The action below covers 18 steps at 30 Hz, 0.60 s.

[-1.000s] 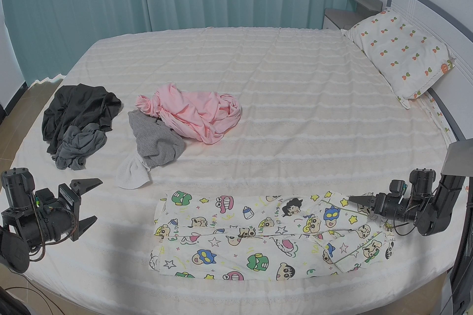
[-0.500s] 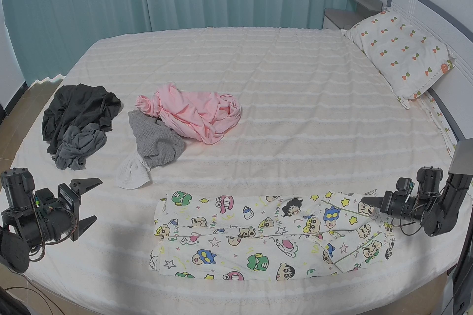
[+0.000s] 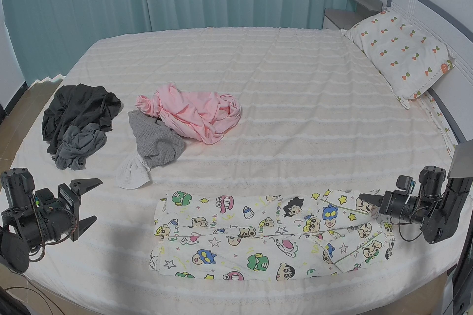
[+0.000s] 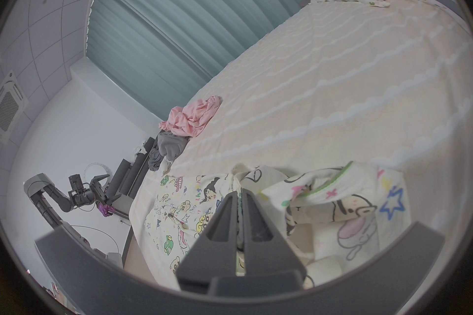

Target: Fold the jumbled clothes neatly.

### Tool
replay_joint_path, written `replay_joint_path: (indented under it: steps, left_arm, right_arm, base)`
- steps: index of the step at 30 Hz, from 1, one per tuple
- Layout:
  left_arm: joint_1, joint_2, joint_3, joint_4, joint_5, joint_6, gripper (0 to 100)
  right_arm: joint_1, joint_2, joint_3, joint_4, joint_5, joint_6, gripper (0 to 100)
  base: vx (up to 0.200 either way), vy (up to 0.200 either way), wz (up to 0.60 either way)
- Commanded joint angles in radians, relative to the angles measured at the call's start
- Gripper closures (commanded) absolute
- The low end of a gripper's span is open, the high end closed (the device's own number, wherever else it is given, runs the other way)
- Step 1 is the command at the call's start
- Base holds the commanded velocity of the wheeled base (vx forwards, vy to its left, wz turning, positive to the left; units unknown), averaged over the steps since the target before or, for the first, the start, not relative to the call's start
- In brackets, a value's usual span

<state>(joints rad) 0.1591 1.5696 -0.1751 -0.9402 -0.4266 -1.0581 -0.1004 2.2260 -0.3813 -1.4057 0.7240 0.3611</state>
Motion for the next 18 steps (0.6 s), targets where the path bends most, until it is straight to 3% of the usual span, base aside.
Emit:
replay_joint_path:
  steps: [1,3,4,9,15,18]
  left_arm:
    - [0.000,0.001,0.002,-0.006,0.000,0.000,0]
    - [0.000,0.003,0.003,-0.009,0.000,0.000,0]
    - [0.000,0.004,0.003,-0.012,0.000,0.000,0]
    - [0.000,0.004,0.003,-0.011,0.000,0.000,0]
    - [0.000,0.007,0.003,-0.012,0.000,0.000,0]
    - [0.000,0.009,0.003,-0.012,0.000,0.000,0]
  right_arm:
    - [0.019,0.001,-0.057,0.070,-0.002,0.001,100]
    - [0.019,0.001,-0.070,0.096,-0.002,0.001,100]
    - [0.015,0.004,-0.090,0.123,-0.003,0.001,0]
    - [-0.001,0.006,-0.093,0.128,-0.005,0.002,0]
    - [-0.088,-0.069,-0.094,0.102,-0.038,0.002,0]
    - [-0.081,-0.129,-0.120,0.116,-0.037,0.007,0]
  base:
    - [0.000,0.000,0.00]
    - [0.000,0.000,0.00]
    - [0.000,0.000,0.00]
    - [0.000,0.000,0.00]
    - [0.000,0.000,0.00]
    - [0.000,0.000,0.00]
